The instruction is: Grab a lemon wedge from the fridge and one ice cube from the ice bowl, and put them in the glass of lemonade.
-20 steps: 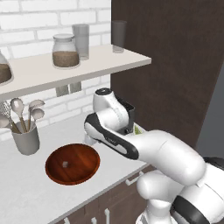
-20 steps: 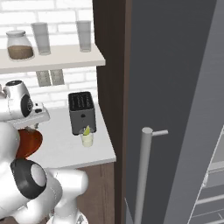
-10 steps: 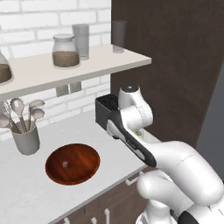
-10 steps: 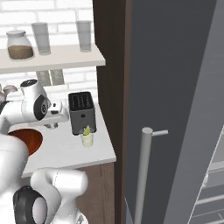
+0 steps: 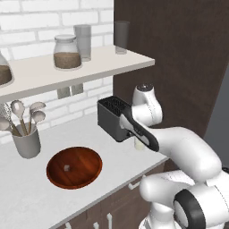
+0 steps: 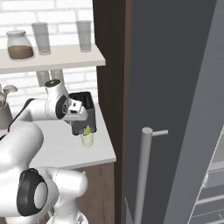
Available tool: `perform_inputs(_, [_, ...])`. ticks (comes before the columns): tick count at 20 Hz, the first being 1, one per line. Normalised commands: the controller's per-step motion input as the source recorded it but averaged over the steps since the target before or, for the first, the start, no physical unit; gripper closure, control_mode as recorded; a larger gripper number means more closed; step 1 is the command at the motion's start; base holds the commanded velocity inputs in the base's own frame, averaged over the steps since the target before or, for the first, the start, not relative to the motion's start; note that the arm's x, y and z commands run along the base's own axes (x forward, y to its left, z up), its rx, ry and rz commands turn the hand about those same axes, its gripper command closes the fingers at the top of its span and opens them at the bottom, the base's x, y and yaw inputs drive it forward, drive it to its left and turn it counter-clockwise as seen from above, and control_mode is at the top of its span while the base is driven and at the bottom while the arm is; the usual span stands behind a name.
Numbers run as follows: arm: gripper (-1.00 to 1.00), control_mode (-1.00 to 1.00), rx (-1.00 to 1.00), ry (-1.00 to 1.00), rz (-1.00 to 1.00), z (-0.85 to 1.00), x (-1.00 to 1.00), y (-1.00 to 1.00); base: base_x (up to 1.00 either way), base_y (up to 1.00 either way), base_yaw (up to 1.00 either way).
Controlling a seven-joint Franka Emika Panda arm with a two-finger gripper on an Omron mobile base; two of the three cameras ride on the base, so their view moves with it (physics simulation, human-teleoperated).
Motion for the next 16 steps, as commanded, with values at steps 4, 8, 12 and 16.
perform_inputs(4, [1.0, -1.0, 0.09, 0.01, 0.0, -0.19, 0.48, -0.28, 0.0, 0.0, 0.0])
perform_inputs(8, [1.0, -1.0, 0.05, 0.01, 0.0, -0.22, 0.1, -0.55, 0.0, 0.0, 0.0])
perform_inputs(12, [1.0, -1.0, 0.01, 0.02, 0.0, -0.12, 0.09, -0.06, 0.0, 0.0, 0.0])
perform_inputs(16, [1.0, -1.0, 0.0, 0.0, 0.0, -0.31, 0.03, 0.0, 0.0, 0.0, 0.0])
